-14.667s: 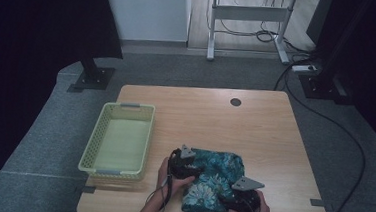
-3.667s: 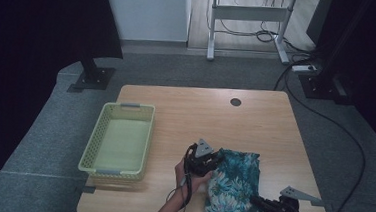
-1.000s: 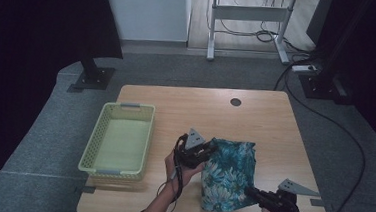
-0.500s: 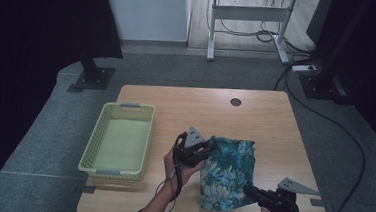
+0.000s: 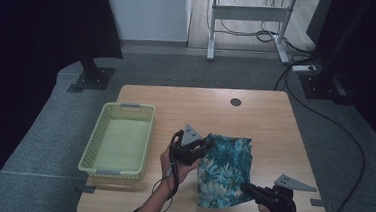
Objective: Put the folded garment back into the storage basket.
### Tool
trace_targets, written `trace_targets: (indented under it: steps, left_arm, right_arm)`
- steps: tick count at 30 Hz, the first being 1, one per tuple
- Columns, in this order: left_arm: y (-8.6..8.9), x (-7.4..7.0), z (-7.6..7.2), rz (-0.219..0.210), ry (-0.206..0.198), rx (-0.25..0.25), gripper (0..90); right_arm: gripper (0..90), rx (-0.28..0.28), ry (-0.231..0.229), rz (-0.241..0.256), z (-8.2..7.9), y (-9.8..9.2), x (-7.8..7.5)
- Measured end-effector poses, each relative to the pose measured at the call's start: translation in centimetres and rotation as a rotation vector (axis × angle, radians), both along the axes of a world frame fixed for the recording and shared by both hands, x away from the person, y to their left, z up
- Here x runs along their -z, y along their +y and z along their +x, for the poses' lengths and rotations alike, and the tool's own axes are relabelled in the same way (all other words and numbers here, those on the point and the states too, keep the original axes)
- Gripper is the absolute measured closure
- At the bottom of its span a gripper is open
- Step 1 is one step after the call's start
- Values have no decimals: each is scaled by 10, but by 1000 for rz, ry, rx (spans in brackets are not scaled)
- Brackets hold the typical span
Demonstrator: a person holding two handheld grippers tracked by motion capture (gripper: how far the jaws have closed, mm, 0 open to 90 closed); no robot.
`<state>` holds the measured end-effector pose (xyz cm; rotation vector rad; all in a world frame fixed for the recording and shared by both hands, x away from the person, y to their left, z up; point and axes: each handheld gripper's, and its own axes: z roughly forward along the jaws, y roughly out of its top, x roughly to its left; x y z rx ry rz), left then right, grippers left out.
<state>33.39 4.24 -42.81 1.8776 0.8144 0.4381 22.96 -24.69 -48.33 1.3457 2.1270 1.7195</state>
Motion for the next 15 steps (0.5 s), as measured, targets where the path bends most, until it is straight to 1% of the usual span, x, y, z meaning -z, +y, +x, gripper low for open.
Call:
trace_targets:
  steps: [15]
  left_arm:
    - [7,-5,-1,4,-7,-10,817]
  right_arm:
    - [841,-6,-7,0,3,6,-4]
